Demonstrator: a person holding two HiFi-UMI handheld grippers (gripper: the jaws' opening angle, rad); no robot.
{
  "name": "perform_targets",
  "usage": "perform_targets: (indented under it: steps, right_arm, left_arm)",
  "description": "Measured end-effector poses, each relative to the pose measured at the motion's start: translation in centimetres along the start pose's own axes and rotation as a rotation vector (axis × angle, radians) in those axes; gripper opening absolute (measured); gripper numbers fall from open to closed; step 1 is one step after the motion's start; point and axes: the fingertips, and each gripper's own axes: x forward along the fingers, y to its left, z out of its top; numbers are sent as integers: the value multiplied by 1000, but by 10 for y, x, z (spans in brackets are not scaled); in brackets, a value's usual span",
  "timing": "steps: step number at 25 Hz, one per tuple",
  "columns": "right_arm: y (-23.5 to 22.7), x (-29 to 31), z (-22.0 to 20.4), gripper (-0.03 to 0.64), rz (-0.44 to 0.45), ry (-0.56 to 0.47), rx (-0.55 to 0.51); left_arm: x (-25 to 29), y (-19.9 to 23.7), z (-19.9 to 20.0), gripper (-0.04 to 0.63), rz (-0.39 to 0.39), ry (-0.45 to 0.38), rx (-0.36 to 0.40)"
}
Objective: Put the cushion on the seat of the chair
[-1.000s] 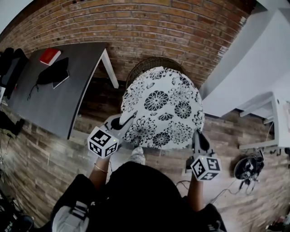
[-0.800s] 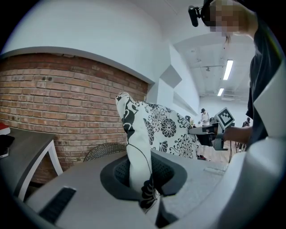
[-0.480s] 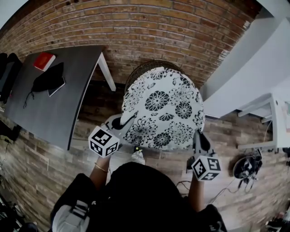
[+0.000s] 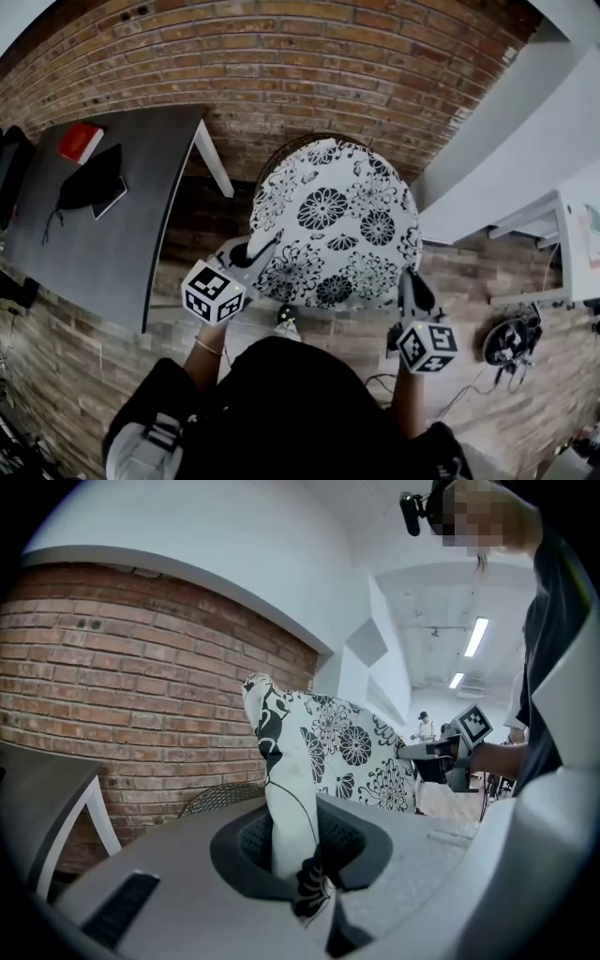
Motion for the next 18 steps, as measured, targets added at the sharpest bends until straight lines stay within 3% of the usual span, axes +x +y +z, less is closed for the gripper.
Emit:
perform_targets:
  steps: [7,12,18]
  right_arm:
    - [9,-10,1,12,-1,-3,-14]
    - [21,-44,21,12,-51,-132,-28]
    - [27,-67,24,12,-42,-150,-25]
  left_arm:
    - [-10,-5,1,25,-9,-7,6]
    - [-26,-18,36,25,-56,-82,117]
    - [-45,-38,43,25,-46,-92,130]
